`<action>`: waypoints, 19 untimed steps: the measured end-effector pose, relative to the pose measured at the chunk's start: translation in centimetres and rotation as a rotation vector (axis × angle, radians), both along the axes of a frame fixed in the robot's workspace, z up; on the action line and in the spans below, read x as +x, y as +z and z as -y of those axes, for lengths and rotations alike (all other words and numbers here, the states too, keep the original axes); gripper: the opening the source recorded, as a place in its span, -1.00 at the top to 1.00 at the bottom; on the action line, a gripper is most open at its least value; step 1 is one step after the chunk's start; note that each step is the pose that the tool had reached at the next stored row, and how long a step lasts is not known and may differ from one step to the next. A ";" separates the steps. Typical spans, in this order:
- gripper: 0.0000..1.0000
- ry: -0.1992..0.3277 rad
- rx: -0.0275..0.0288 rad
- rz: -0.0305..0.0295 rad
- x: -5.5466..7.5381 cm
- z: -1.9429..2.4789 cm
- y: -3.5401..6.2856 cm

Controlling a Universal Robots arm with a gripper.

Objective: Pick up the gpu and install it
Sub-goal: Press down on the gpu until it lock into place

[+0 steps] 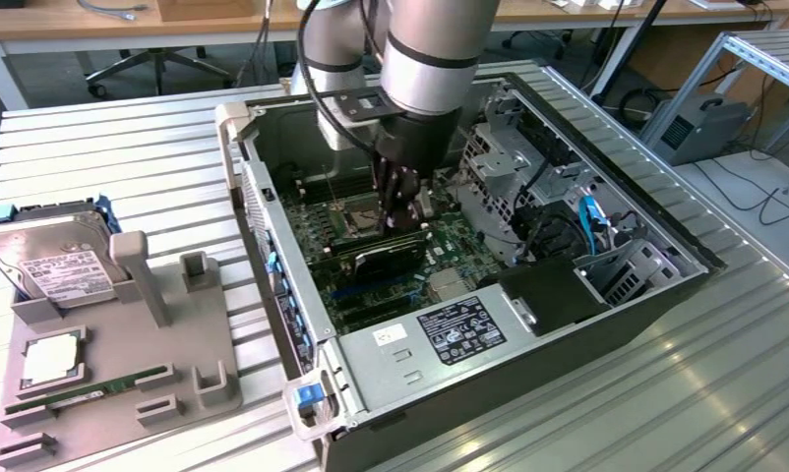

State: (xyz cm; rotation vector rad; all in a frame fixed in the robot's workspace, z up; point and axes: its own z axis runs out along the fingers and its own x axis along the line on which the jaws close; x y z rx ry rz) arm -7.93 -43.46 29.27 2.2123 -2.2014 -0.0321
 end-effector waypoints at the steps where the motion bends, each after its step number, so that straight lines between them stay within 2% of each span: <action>1: 0.79 0.001 -0.0001 0.0004 -1.2 1.25 -0.04; 9: 0.79 0.001 -0.0001 0.0007 -3.2 1.28 -0.24; 19: 0.79 0.001 -0.0001 0.0007 -4.7 1.28 -0.45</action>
